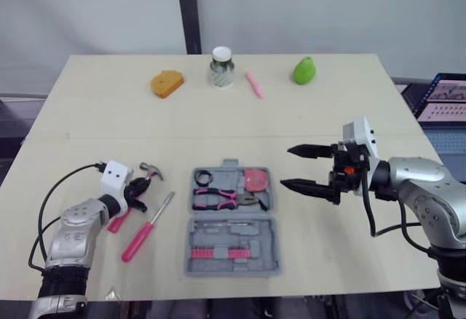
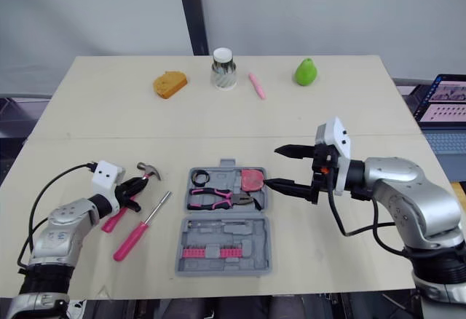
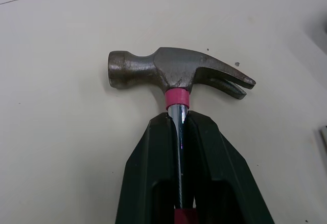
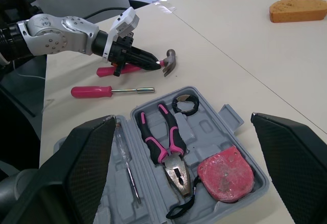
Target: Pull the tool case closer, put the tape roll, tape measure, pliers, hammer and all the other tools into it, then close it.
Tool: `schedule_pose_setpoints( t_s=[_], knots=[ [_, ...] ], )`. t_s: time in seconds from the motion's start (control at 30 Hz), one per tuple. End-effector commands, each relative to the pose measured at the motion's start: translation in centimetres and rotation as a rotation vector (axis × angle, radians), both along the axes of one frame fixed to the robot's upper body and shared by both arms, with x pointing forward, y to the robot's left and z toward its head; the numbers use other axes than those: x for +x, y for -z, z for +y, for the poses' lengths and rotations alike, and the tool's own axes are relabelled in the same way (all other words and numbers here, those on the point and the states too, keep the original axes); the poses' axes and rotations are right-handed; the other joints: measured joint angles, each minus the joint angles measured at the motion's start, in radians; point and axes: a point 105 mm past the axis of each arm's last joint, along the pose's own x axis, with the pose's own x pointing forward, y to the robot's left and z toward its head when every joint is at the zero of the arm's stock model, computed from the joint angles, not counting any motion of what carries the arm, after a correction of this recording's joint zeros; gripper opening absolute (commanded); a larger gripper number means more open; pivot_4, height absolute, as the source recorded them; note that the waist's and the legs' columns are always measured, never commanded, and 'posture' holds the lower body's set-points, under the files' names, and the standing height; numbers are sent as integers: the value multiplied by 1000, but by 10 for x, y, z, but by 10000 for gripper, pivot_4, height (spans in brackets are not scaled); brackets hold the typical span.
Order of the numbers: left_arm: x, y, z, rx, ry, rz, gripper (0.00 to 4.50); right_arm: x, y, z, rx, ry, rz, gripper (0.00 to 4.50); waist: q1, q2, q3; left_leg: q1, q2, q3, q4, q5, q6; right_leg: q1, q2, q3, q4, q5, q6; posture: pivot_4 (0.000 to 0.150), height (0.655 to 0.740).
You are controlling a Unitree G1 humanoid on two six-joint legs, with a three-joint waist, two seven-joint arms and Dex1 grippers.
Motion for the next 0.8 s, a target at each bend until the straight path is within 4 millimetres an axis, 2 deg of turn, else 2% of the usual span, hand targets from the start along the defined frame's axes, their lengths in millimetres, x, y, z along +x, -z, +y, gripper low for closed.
schedule_pose_setpoints(
  t_s=[0.03,0.1,0.23,0.37,0.43,0.53,0.67,0.8],
  knots=[
    [-5,0,-6,-8,61,4,253,-8,-8,2,9,-29,-41,45000,0,0,0,0,0,0,0,0,0,0,0,0,0,0,0,1500,7400],
    [-8,-22,-11,22,149,-34,253,-13,-8,0,-2,-44,-33,45000,-2,0,0,0,0,0,0,0,0,0,0,0,0,0,0,1500,7400],
    [-20,-65,-36,126,411,-55,253,-26,1,-1,-49,-88,-11,45000,-2,-4,3,-2,0,0,-1,0,0,-2,0,-1,-1,0,0,1500,7400],
    [-41,-90,-72,244,692,-12,253,-40,15,-4,-124,-137,17,45000,-1,-4,2,-2,0,0,0,0,0,-1,0,0,-2,0,0,1500,7400],
    [-53,-92,-95,288,830,15,253,-46,21,-8,-169,-155,28,45000,-1,-4,3,-2,0,0,-1,0,0,-1,0,1,-2,0,0,1500,7400],
    [-68,-84,-130,334,986,63,253,-52,27,-14,-229,-174,32,45000,-1,-4,3,-2,0,1,-1,0,0,-1,1,1,-2,0,0,1500,7400],
    [-75,-75,-167,354,1075,78,253,-55,31,-20,-278,-179,33,45000,-1,-4,3,-2,0,1,-1,0,0,-1,2,2,-2,0,0,1500,7400],
    [-87,-64,-192,355,1117,119,253,-59,34,-26,-301,-169,51,45000,1,-4,3,-2,0,1,0,0,0,-1,2,2,-2,0,0,1500,7400]
  ],
)
